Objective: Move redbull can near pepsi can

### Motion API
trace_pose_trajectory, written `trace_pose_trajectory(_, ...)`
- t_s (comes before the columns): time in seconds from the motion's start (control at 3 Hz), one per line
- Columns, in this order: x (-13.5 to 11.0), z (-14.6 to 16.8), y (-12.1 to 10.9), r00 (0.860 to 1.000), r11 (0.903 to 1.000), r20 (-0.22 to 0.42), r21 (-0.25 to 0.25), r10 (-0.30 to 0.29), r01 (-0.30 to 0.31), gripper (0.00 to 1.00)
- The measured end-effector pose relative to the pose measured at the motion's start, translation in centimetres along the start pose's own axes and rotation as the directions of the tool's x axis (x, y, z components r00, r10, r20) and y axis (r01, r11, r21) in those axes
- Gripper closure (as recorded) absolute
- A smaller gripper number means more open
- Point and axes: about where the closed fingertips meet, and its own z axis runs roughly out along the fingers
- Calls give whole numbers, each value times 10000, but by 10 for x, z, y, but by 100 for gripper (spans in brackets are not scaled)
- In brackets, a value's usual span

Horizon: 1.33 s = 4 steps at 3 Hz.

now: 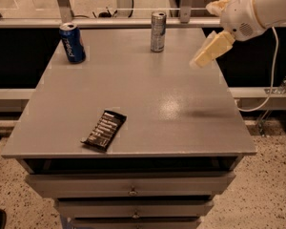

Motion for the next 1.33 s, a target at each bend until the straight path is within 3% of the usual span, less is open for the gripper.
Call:
trace_pose_trajectory(0.33,6,46,-3,9821,9874,1104,256,1525,-1562,0)
trace_pose_trajectory(0.67,14,99,-26,9334,9520,2213,548,2824,-3010,0)
trace_pose_trajectory(1.0,23,139,-63,8856,9133,3141,1106,3421,-3921,0)
trace_pose_trajectory(1.33,25,168,-97,8533,8830,3744,1543,3629,-4432,0)
